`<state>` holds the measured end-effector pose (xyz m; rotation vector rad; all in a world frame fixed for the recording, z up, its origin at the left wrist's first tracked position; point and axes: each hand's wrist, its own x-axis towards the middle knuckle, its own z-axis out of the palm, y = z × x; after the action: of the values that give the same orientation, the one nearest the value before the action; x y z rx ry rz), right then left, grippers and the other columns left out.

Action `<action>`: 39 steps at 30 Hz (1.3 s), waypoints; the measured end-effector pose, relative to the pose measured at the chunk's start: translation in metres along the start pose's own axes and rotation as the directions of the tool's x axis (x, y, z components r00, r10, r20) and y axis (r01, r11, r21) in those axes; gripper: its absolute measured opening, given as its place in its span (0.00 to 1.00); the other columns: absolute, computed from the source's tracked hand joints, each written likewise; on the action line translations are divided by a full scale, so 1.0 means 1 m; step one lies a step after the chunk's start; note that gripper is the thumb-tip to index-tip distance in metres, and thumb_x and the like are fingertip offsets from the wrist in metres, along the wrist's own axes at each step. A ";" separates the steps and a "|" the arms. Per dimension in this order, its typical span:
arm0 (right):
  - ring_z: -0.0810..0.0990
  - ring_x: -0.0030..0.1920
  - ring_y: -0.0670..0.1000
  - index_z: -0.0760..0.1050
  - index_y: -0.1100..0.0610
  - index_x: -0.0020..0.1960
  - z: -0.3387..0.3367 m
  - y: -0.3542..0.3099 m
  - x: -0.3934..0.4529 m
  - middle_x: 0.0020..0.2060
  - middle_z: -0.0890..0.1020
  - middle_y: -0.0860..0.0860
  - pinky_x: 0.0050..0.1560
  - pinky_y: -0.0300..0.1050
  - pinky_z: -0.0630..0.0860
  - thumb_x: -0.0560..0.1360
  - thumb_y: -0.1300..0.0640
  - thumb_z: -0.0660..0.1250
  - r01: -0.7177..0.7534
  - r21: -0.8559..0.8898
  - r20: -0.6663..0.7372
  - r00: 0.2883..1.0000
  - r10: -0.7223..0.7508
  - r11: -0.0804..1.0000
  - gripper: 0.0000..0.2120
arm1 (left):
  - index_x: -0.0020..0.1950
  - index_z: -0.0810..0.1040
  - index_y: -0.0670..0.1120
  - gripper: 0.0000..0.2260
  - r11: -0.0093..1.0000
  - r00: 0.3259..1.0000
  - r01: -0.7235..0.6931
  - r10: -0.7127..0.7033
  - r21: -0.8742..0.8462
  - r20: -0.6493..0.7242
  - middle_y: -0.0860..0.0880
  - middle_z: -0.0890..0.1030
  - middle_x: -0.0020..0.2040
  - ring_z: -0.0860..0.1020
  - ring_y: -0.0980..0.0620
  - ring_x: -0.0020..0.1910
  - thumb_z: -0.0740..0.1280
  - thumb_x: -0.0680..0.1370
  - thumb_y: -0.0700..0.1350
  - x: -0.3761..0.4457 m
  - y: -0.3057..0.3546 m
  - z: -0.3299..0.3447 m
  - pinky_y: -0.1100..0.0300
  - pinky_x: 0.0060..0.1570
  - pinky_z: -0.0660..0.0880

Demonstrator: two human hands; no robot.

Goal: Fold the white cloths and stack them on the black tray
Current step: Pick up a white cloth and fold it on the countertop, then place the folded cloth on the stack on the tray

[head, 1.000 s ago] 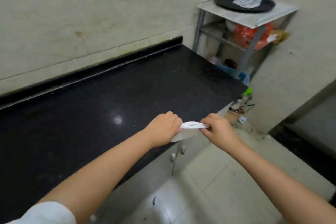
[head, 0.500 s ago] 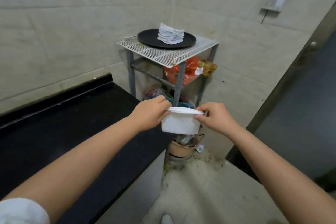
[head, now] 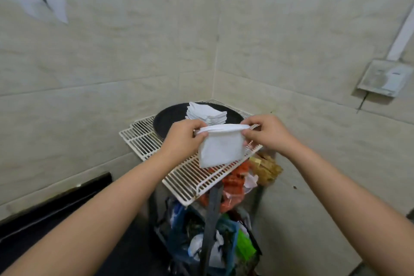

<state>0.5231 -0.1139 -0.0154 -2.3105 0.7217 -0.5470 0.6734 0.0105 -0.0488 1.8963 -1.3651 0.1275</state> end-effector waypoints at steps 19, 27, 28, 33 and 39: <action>0.77 0.54 0.57 0.78 0.66 0.51 0.032 0.127 0.279 0.52 0.81 0.60 0.40 0.34 0.59 0.71 0.70 0.61 0.370 -0.053 0.169 0.919 -0.356 0.928 0.11 | 0.63 0.75 0.44 0.13 0.818 0.927 0.321 -0.375 0.477 0.019 0.47 0.77 0.61 0.75 0.47 0.61 0.60 0.79 0.43 0.169 -0.056 0.106 0.58 0.57 0.69; 0.73 0.44 0.50 0.77 0.62 0.46 0.034 0.153 0.271 0.45 0.76 0.53 0.43 0.36 0.67 0.73 0.67 0.61 0.451 -0.041 0.277 0.863 -0.424 0.892 0.07 | 0.63 0.75 0.48 0.14 0.767 0.906 0.383 -0.422 0.515 -0.046 0.49 0.78 0.58 0.76 0.50 0.56 0.60 0.79 0.46 0.159 -0.056 0.122 0.61 0.51 0.69; 0.72 0.44 0.48 0.76 0.61 0.46 0.035 0.155 0.269 0.44 0.74 0.51 0.42 0.34 0.66 0.73 0.66 0.61 0.464 -0.048 0.284 0.855 -0.434 0.884 0.06 | 0.64 0.75 0.48 0.14 0.765 0.904 0.389 -0.424 0.513 -0.053 0.49 0.78 0.58 0.75 0.51 0.56 0.60 0.79 0.46 0.156 -0.056 0.122 0.62 0.50 0.69; 0.74 0.47 0.49 0.75 0.59 0.52 0.028 0.154 0.256 0.51 0.77 0.52 0.41 0.34 0.66 0.74 0.60 0.62 0.467 -0.179 0.303 0.863 -0.403 0.866 0.08 | 0.70 0.67 0.49 0.19 0.771 0.912 0.363 -0.410 0.523 -0.028 0.51 0.70 0.68 0.71 0.52 0.65 0.60 0.79 0.49 0.140 -0.047 0.114 0.60 0.60 0.70; 0.71 0.62 0.57 0.72 0.61 0.62 0.036 0.089 0.214 0.62 0.73 0.57 0.61 0.48 0.70 0.75 0.58 0.60 0.531 -0.286 0.298 0.841 -0.452 0.798 0.16 | 0.68 0.66 0.45 0.18 0.539 0.830 0.437 -0.550 0.720 -0.092 0.46 0.67 0.70 0.66 0.45 0.68 0.58 0.80 0.47 0.084 -0.038 0.077 0.52 0.64 0.69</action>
<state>0.6744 -0.2869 -0.0615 -2.8713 0.0946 -0.3973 0.7136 -0.0977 -0.0807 2.9636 -0.8277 0.2723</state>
